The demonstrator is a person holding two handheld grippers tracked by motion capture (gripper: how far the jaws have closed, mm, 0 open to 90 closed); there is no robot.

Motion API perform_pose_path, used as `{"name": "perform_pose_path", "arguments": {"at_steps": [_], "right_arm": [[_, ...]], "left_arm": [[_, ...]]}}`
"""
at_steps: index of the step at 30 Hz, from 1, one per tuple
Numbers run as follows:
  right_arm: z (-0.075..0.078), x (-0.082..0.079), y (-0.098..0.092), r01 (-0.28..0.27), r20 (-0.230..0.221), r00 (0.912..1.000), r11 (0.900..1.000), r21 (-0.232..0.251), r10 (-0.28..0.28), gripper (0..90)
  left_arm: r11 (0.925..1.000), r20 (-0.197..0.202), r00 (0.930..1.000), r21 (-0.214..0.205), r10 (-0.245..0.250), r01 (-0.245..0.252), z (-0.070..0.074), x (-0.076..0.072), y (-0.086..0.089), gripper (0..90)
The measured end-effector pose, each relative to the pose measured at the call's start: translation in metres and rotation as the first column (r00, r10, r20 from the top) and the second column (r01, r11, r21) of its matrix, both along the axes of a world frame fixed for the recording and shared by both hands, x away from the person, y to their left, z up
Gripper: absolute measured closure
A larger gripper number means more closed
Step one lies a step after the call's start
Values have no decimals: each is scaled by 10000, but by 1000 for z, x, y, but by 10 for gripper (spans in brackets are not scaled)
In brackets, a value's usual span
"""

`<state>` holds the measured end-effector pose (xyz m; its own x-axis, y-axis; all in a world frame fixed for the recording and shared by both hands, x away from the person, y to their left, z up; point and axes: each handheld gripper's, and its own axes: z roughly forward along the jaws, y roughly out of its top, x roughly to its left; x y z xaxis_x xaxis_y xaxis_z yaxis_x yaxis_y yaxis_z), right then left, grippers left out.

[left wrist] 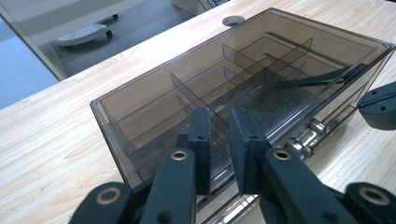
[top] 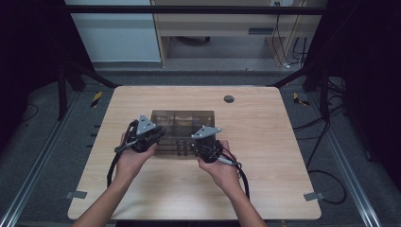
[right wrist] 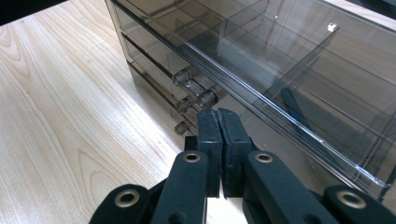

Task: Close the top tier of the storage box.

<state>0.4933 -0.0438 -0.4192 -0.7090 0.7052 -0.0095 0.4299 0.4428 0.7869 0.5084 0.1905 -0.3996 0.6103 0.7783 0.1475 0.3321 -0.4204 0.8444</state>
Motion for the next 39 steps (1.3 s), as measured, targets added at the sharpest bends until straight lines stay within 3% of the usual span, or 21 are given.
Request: {"name": "perform_pose_path", "arguments": {"at_steps": [9, 17, 24, 29, 32, 39], "right_arm": [[3, -3, -2, -132, -24, 9999, 9998, 164, 133, 831], [6, -10, -3, -107, 114, 9999, 9992, 377, 102, 750], [10, -16, -4, -71, 208, 9998, 9991, 424, 62, 561], [15, -21, -5, -90, 391, 9992, 9988, 482, 71, 426], [18, -25, -6, -235, 622, 9979, 9983, 541, 201, 357], [27, -30, -7, -306, 1126, 9933, 9991, 277, 273, 211]], "left_arm": [[9998, 171, 9998, 187, 48, -51, 2, -3, 2, 703], [9998, 275, 9994, 60, 193, -195, 4, -8, 4, 556], [9997, 309, 9994, -194, 135, -129, 7, -15, 10, 441], [9991, 217, 9998, -435, 6, 4, 11, -20, 18, 292], [9991, 222, 9997, -419, -35, 44, 12, -23, 22, 206], [9985, 470, 9988, -523, -154, 179, 15, -32, 30, 107]]}}
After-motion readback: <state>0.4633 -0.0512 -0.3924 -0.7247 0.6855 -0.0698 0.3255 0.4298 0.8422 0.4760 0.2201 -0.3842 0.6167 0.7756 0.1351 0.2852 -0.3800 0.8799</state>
